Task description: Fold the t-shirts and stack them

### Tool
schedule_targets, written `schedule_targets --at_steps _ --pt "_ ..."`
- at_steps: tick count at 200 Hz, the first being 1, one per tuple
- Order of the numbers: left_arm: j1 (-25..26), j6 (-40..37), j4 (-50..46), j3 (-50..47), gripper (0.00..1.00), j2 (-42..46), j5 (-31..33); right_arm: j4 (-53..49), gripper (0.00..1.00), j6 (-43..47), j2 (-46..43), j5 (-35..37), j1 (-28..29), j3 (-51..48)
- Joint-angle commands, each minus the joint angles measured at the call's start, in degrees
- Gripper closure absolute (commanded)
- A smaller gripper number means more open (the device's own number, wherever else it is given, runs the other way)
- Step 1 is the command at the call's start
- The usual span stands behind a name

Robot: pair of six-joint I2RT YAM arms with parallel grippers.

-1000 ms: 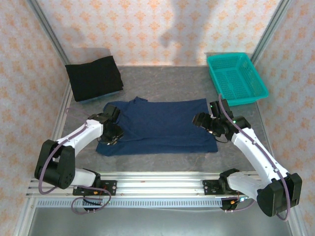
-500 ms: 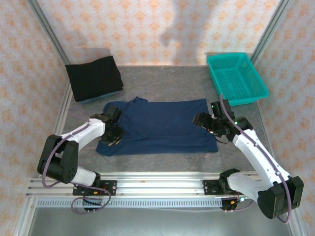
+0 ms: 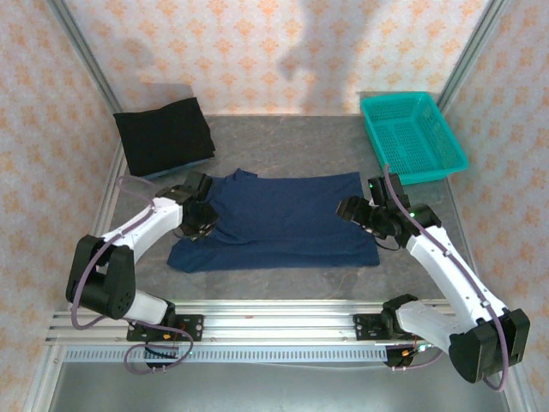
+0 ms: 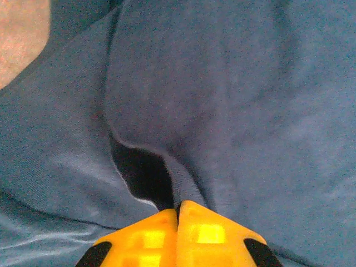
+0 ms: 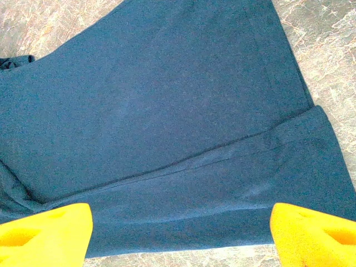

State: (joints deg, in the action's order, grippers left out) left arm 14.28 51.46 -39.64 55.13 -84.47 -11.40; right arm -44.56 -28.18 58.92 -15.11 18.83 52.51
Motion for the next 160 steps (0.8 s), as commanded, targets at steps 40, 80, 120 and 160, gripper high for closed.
schedule_targets --at_steps 40,80,120,160 --pt "1.9 -8.2 -3.8 11.6 1.00 -10.2 0.6 0.3 0.16 1.0 0.1 -0.5 0.3 0.4" --pt "3.4 -11.2 -4.9 17.1 1.00 -15.6 0.9 0.2 0.16 1.0 0.1 -0.4 0.3 -0.3" --pt "5.1 -14.5 -6.7 22.8 1.00 -20.8 0.7 0.2 0.16 0.9 0.1 -0.2 0.3 -0.9" --pt "6.1 -17.1 -8.7 27.7 1.00 -24.6 2.0 0.5 0.16 0.6 0.2 -0.4 0.3 -1.7"
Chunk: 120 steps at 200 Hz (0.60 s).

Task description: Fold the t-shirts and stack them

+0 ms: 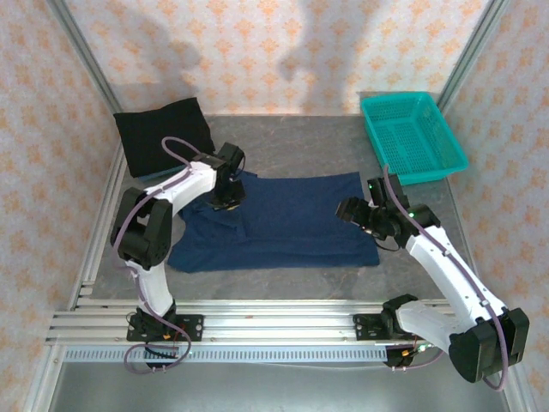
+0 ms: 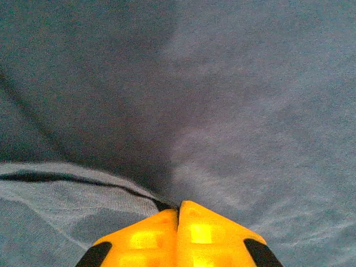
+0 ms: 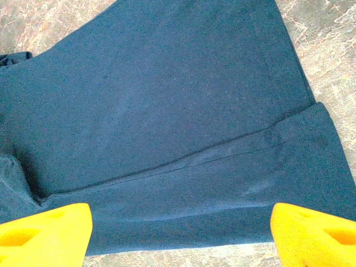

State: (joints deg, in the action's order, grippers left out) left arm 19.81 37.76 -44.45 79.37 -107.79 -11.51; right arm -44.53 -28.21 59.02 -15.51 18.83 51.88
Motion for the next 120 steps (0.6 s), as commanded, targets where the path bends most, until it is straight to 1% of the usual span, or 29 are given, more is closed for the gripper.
schedule_targets --at_steps 1,7,26,86,89,106,110,113,117,120 --pt "0.6 -3.5 -3.9 3.6 1.00 -1.3 2.1 0.5 0.16 0.7 0.1 0.0 0.3 -1.1" --pt "0.8 -3.9 -4.2 4.4 1.00 -3.0 2.1 0.6 0.16 0.6 0.2 -0.2 0.3 -1.3" --pt "1.3 -5.2 -5.2 6.5 1.00 -4.9 2.1 0.8 0.16 0.4 0.7 -0.6 0.3 -1.9" --pt "2.7 -6.8 -5.2 10.8 1.00 -7.8 1.0 2.6 0.16 -0.3 2.5 -1.3 0.3 -3.0" --pt "2.8 -8.2 -5.3 11.1 1.00 -8.0 1.0 2.5 0.16 -0.3 2.6 -1.4 0.3 -2.9" --pt "3.1 -9.1 -5.7 12.5 1.00 -9.0 0.9 2.8 0.16 -0.3 3.2 -1.4 0.3 -2.8" --pt "3.1 -9.2 -5.7 12.7 0.98 -9.1 0.8 2.9 0.16 -0.3 3.3 -1.5 0.3 -2.9" --pt "3.1 -9.2 -5.7 12.8 0.94 -9.1 0.9 3.0 0.16 -0.4 3.5 -1.5 0.3 -2.9" --pt "3.1 -9.2 -5.8 13.0 0.87 -9.2 1.0 3.2 0.16 -0.4 3.5 -1.5 0.3 -2.9" --pt "3.1 -9.1 -6.1 13.1 0.80 -9.1 1.3 3.1 0.16 -0.4 3.6 -1.5 0.3 -2.9"
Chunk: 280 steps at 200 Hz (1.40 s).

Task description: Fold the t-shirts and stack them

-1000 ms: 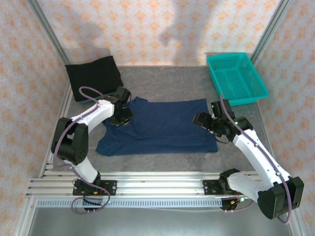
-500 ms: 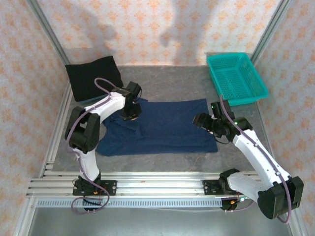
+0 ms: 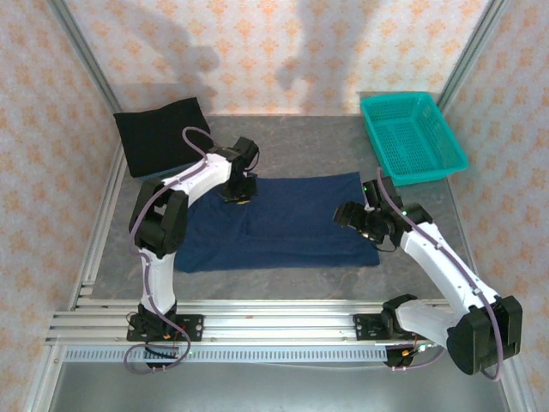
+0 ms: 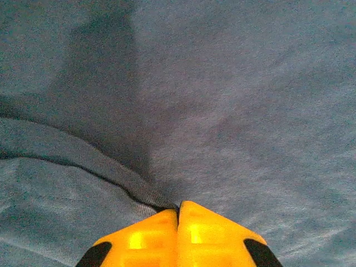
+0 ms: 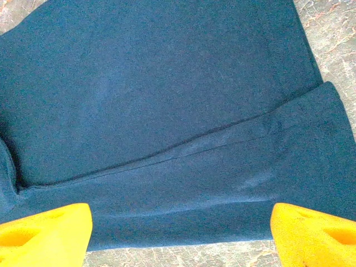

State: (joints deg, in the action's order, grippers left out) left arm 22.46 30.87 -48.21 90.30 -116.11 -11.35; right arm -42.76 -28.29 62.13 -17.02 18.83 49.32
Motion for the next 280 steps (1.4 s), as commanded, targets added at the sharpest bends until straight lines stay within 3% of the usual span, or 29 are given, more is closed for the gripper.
schedule_targets --at_steps 1,9,18,39,42,60,87,105,117,136,182,233,280 --pt "0.4 -2.2 -2.4 2.3 0.77 -0.8 1.2 1.4 0.16 -0.3 0.5 0.0 0.3 -0.3" --pt "0.5 -1.7 -3.2 2.8 0.57 -0.4 2.3 1.4 0.16 -0.4 0.8 -0.1 0.3 -0.2" --pt "0.4 -0.9 -3.9 3.4 0.42 1.2 3.8 1.4 0.16 -0.5 1.0 0.1 0.3 0.0" --pt "0.3 1.8 -5.4 4.9 0.21 8.7 7.5 0.1 0.16 -0.6 1.6 1.7 0.3 0.8" --pt "0.3 1.9 -5.9 5.0 0.14 9.8 8.0 -0.1 0.16 -0.6 1.7 2.0 0.3 1.0" --pt "0.0 3.7 -7.2 3.8 0.08 16.6 9.7 -0.6 0.16 -1.4 2.7 2.1 0.4 1.8" --pt "-3.1 7.6 -5.5 -8.6 0.13 24.6 8.4 0.6 0.18 -4.7 7.9 2.6 1.6 1.8" --pt "-6.3 9.6 -1.8 -17.9 0.34 26.4 5.4 1.8 0.27 -5.7 14.1 5.2 3.0 2.9" --pt "-7.5 9.9 0.5 -22.3 0.49 26.6 6.0 3.5 0.39 -6.9 18.0 6.4 3.2 3.2" --pt "-9.0 10.3 2.4 -26.9 0.63 25.5 6.3 6.2 0.48 -9.1 21.9 8.2 3.2 2.9" --pt "-9.2 13.7 7.8 -37.1 0.67 24.6 5.7 4.4 0.60 -12.8 22.9 17.5 3.2 -2.8" --pt "-8.9 16.4 7.7 -45.7 0.67 28.0 5.3 0.3 0.61 -13.9 21.6 22.8 3.2 -7.1" --pt "-4.7 19.6 5.8 -49.2 0.65 33.7 4.5 -2.6 0.61 -15.0 18.5 23.3 3.1 -11.0"
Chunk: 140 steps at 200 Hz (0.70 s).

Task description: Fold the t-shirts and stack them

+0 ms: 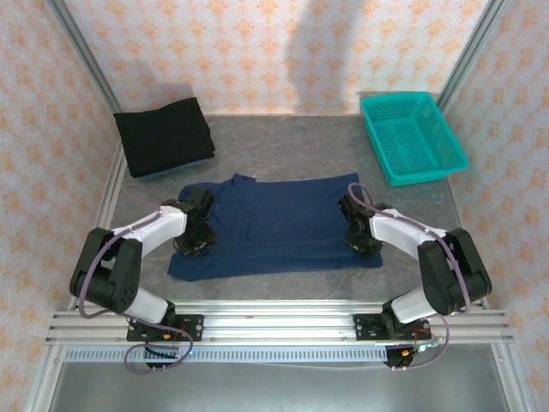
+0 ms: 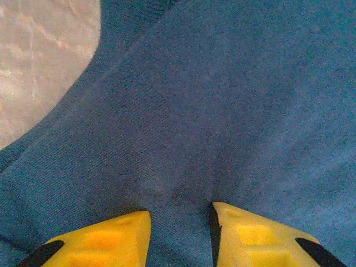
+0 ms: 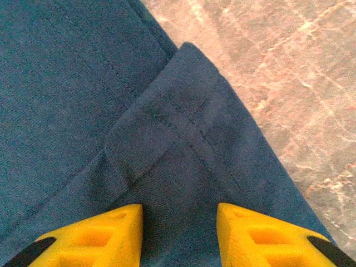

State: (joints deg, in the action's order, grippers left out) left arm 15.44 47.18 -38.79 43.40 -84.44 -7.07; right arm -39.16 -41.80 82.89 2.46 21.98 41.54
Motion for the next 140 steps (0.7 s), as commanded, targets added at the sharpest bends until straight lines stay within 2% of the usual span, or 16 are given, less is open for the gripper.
schedule_targets --at_steps 1,21,38,51,67,77,98,114,140 --pt "2.4 3.4 -3.7 -2.3 0.65 2.1 0.3 -6.2 0.61 -1.6 -2.4 3.8 0.0 -3.3" --pt "3.7 5.3 -5.8 -2.0 0.63 5.7 1.3 -8.0 0.60 -1.6 -5.0 3.7 0.0 -4.0" --pt "4.1 6.0 -9.4 1.6 0.57 9.8 3.5 -9.4 0.58 -1.2 -8.2 3.1 0.0 -3.3" --pt "4.1 5.6 -12.2 6.9 0.45 12.9 6.7 -8.8 0.52 0.3 -11.5 1.9 0.0 -2.5" --pt "3.8 2.3 -13.1 15.0 0.30 13.2 10.3 -6.5 0.38 4.5 -14.7 -1.3 0.0 -0.2" --pt "3.0 -2.3 -12.5 20.9 0.24 10.6 10.2 -4.4 0.30 8.6 -14.8 -5.5 0.0 2.2" --pt "0.7 -15.0 -14.8 34.7 0.21 -0.4 6.9 0.5 0.16 15.8 -14.7 -16.2 0.0 7.4" --pt "-1.1 -26.4 -15.6 43.2 0.21 -10.2 1.1 1.9 0.14 20.4 -11.5 -21.1 0.0 12.6" --pt "-2.8 -38.2 -19.1 55.4 0.26 -24.2 -3.5 -2.7 0.13 23.1 -4.7 -21.2 0.0 22.9"
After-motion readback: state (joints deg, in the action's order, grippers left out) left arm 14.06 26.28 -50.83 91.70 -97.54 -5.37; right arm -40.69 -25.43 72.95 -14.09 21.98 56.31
